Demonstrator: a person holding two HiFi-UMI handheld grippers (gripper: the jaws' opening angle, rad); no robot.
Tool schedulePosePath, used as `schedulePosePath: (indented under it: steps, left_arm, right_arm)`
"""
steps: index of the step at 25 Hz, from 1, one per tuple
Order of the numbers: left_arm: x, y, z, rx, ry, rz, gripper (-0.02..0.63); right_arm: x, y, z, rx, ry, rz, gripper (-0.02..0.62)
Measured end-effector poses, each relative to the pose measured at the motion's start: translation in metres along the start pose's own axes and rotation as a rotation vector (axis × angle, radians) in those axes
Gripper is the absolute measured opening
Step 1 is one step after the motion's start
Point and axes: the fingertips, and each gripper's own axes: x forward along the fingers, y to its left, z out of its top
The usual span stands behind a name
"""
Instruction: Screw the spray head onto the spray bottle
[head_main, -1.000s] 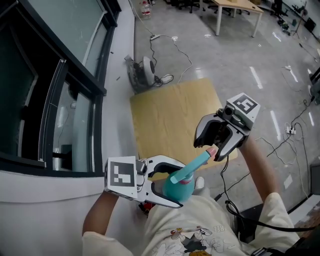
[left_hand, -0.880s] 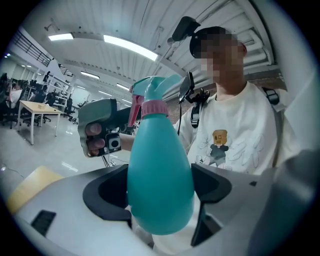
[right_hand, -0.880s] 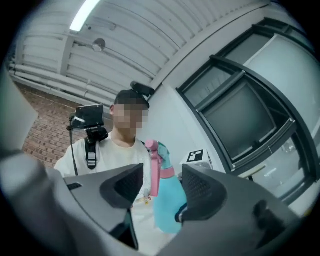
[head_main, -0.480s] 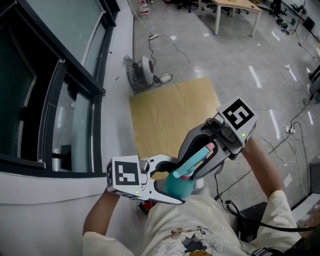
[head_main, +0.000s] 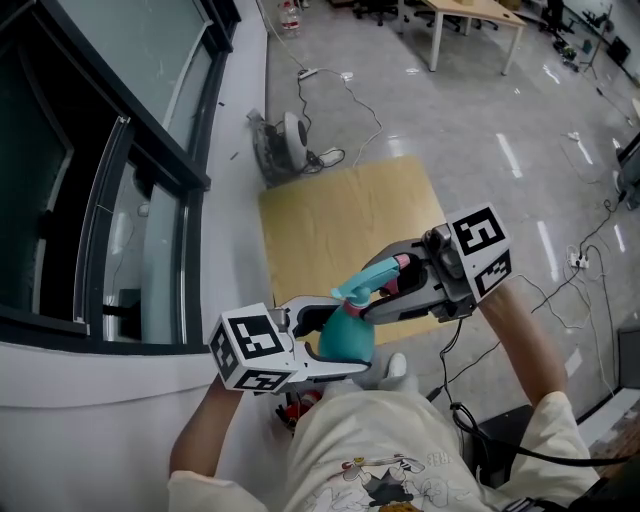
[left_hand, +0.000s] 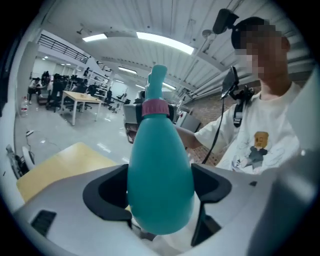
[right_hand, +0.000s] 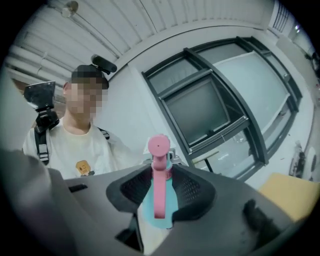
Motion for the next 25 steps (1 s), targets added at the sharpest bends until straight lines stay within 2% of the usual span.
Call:
schedulePosePath:
  steps: [2, 4, 11, 14, 17, 20, 21, 22, 25]
  left_arm:
    - [0.000, 0.014, -0.003, -0.024, 0.008, 0.095, 0.394]
    - [-0.003, 0.033, -0.006, -0.022, 0.025, 0.231, 0.394]
    - [-0.025, 0.086, -0.006, 0.113, 0.058, 0.821, 0.394]
    - [-0.033, 0.097, -0.005, 0.153, 0.061, 0.998, 0.394]
    - [-0.034, 0.098, -0.009, 0.128, 0.036, 1.023, 0.394]
    - [-0.035, 0.096, -0.012, 0.115, 0.016, 0.992, 0.394]
    - [-0.037, 0.096, -0.012, 0.120, 0.015, 0.985, 0.394]
    - [-0.038, 0.096, -0.013, 0.125, 0.015, 0.980, 0.394]
    - [-0.041, 0.095, -0.013, 0.135, 0.015, 0.959, 0.394]
  right_arm:
    - [-0.002, -0.012, -0.003, 0.030, -0.007, -0.087, 0.132]
    - [-0.003, -0.026, -0.004, 0.050, -0.007, -0.189, 0.132]
    - [-0.006, -0.058, -0.002, 0.053, -0.061, -0.535, 0.132]
    - [-0.006, -0.064, -0.001, 0.071, -0.120, -0.655, 0.132]
    - [-0.003, -0.067, -0.004, 0.091, -0.163, -0.716, 0.132]
    - [0.001, -0.066, -0.003, 0.128, -0.200, -0.690, 0.133]
    - [0.003, -0.065, -0.002, 0.134, -0.201, -0.669, 0.150]
    - [0.005, -0.063, -0.001, 0.131, -0.192, -0.650, 0.194]
    - [0.005, -0.053, -0.001, 0.096, -0.105, -0.616, 0.252]
